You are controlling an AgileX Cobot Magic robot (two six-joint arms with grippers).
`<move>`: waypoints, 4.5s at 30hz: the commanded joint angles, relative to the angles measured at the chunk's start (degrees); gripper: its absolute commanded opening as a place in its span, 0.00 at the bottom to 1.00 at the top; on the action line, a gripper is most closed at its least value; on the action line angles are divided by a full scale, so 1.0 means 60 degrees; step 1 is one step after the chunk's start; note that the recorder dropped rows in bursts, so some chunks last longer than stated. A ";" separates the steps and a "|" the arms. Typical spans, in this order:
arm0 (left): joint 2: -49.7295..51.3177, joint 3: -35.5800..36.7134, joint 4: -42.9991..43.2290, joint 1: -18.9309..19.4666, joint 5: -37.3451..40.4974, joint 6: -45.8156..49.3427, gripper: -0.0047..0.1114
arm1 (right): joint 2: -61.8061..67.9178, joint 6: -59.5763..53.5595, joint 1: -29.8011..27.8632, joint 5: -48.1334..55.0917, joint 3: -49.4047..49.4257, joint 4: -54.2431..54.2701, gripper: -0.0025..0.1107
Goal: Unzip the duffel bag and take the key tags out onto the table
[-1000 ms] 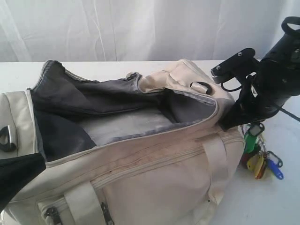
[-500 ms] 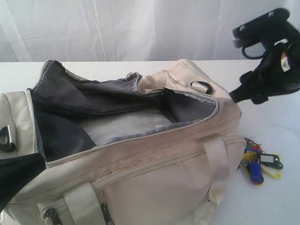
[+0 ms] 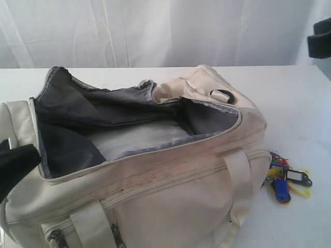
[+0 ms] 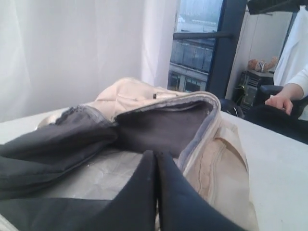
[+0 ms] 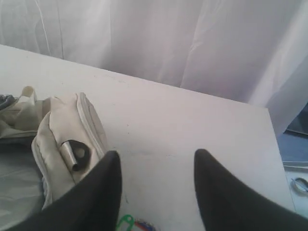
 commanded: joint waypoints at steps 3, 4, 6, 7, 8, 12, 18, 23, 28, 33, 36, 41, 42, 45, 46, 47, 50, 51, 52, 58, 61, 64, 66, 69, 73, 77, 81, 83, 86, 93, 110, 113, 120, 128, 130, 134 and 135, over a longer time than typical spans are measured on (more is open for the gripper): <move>-0.0050 -0.0308 -0.1235 0.0016 -0.0437 0.1489 0.04 | -0.1825 0.0537 -0.0021 -0.0169 0.1503 0.0100 0.27; -0.0050 -0.0377 -0.1427 0.0016 -0.0458 0.1803 0.04 | -0.2169 0.0537 -0.0021 -0.0250 0.1816 0.0116 0.24; -0.0050 -0.0506 -0.1829 0.0016 -0.0366 0.2359 0.04 | -0.2795 0.0537 -0.0021 -0.0328 0.2336 0.0193 0.18; -0.0050 -0.0549 -0.2115 0.0016 -0.0293 0.2644 0.04 | -0.3142 0.0537 -0.0021 -0.0373 0.2606 0.0269 0.15; -0.0050 -0.0594 -0.2375 0.0016 -0.0184 0.2940 0.04 | -0.3511 0.0537 -0.0021 -0.0400 0.2865 0.0293 0.12; -0.0050 -0.0609 -0.3536 0.0016 0.0436 0.4299 0.04 | -0.4896 0.0668 -0.0021 -0.0639 0.3711 0.0329 0.04; -0.0050 -0.0609 -0.5178 0.0016 0.1334 0.6638 0.04 | -0.6535 0.0761 -0.0021 -0.0635 0.4366 0.0329 0.02; -0.0050 -0.0609 -0.5233 0.0016 0.1359 0.6661 0.04 | -0.7119 0.0761 -0.0021 -0.0121 0.4623 0.0329 0.02; -0.0050 -0.0609 -0.5216 0.0016 0.1359 0.6661 0.04 | -0.7124 0.0761 -0.0021 0.1184 0.4728 0.0329 0.02; -0.0050 -0.0609 -0.5216 0.0016 0.1359 0.6661 0.04 | -0.7124 0.0952 -0.0021 0.1438 0.4728 0.0432 0.02; -0.0050 -0.0609 -0.5160 0.0016 0.1359 0.6676 0.04 | -0.7124 0.0952 -0.0021 0.1438 0.4728 0.0432 0.02; -0.0050 -0.0609 -0.5160 0.0016 0.1359 0.6676 0.04 | -0.7124 0.0952 -0.0021 0.1438 0.4728 0.0432 0.02; -0.0050 -0.0609 -0.5160 0.0016 0.1359 0.6676 0.04 | -0.7124 0.0952 -0.0021 0.1438 0.4728 0.0432 0.02; -0.0050 -0.0609 -0.5160 0.0016 0.1359 0.6676 0.04 | -0.7124 0.0952 -0.0021 0.1438 0.4728 0.0432 0.02; -0.0050 -0.0609 -0.5160 0.0016 0.1359 0.6676 0.04 | -0.7124 0.0952 -0.0021 0.1438 0.4728 0.0432 0.02; -0.0050 -0.0609 -0.5160 0.0016 0.1359 0.6676 0.04 | -0.7124 0.0952 -0.0021 0.1438 0.4728 0.0432 0.02; -0.0050 -0.0609 -0.5160 0.0016 0.1359 0.6676 0.04 | -0.7124 0.0952 -0.0021 0.1438 0.4728 0.0432 0.02; -0.0050 -0.0609 -0.5161 0.0016 0.1359 0.6712 0.04 | -0.7124 0.0952 -0.0021 0.1438 0.4728 0.0432 0.02; -0.0050 -0.0609 -0.5161 0.0016 0.1385 0.7021 0.04 | -0.7124 0.0952 -0.0021 0.1438 0.4728 0.0432 0.02; -0.0662 -0.0609 -0.5174 0.0107 0.2986 0.7006 0.04 | -0.7124 0.0952 -0.0021 0.1438 0.4728 0.0432 0.02; -0.1519 -0.0539 -0.5199 0.0344 0.4989 0.5519 0.04 | -0.7124 0.0952 -0.0021 0.1438 0.4728 0.0432 0.02; -0.2375 -0.0342 -0.5199 0.0923 0.6332 0.4512 0.04 | -0.7124 0.0952 -0.0021 0.1438 0.4728 0.0432 0.02; -0.2786 -0.0139 -0.5199 0.1482 0.6504 0.4191 0.04 | -0.7124 0.0952 -0.0021 0.1438 0.4728 0.0432 0.02; -0.3427 0.0125 -0.5199 0.2332 0.6525 0.3765 0.04 | -0.7124 0.0952 -0.0021 0.1438 0.4728 0.0432 0.02; -0.4169 0.0343 -0.5199 0.3558 0.6715 0.2580 0.04 | -0.7124 0.0952 -0.0021 0.1438 0.4728 0.0432 0.02; -0.4872 0.0634 -0.5199 0.4576 0.7473 0.2098 0.04 | -0.7124 0.0952 -0.0021 0.1438 0.4728 0.0432 0.02; -0.4938 0.1065 -0.5199 0.4706 0.7690 0.2141 0.04 | -0.7124 0.0952 -0.0021 0.1438 0.4728 0.0432 0.02; -0.4938 0.1065 -0.5161 0.4706 0.8251 0.2164 0.04 | -0.7124 0.0952 -0.0021 0.1438 0.4728 0.0432 0.02; -0.4938 0.1065 -0.4737 0.4706 0.8332 0.2500 0.04 | -0.7124 0.0952 -0.0021 0.1438 0.4728 0.0432 0.02; -0.4938 0.1065 -0.5479 0.4706 0.8325 0.3732 0.04 | -0.7124 0.0952 -0.0021 0.1438 0.4728 0.0432 0.02; -0.4938 0.1065 -0.9136 0.4706 0.9042 1.0288 0.04 | -0.7124 0.0952 -0.0021 0.1438 0.4728 0.0432 0.02; -0.4938 0.1065 -0.9136 0.4706 0.9016 1.0288 0.04 | -0.7124 0.0952 -0.0021 0.1438 0.4728 0.0432 0.02; -0.4938 0.1065 -0.9136 0.4706 0.9015 1.0271 0.04 | -0.7124 0.0952 -0.0021 0.1438 0.4728 0.0432 0.02; -0.4938 0.1065 -0.9136 0.4764 0.9015 1.0248 0.04 | -0.7124 0.0952 -0.0021 0.1438 0.4728 0.0432 0.02; -0.4938 0.1065 -0.9136 0.4615 0.9015 1.0248 0.04 | -0.7124 0.0952 -0.0021 0.1438 0.4728 0.0432 0.02; -0.4938 0.1065 -0.9136 0.4472 0.9015 1.0248 0.04 | -0.7124 0.1038 -0.0021 0.1438 0.4728 0.0432 0.02; -0.4938 0.1065 -0.9136 0.4492 0.9015 1.0248 0.04 | -0.7124 0.1073 -0.0021 0.1438 0.4728 0.0432 0.02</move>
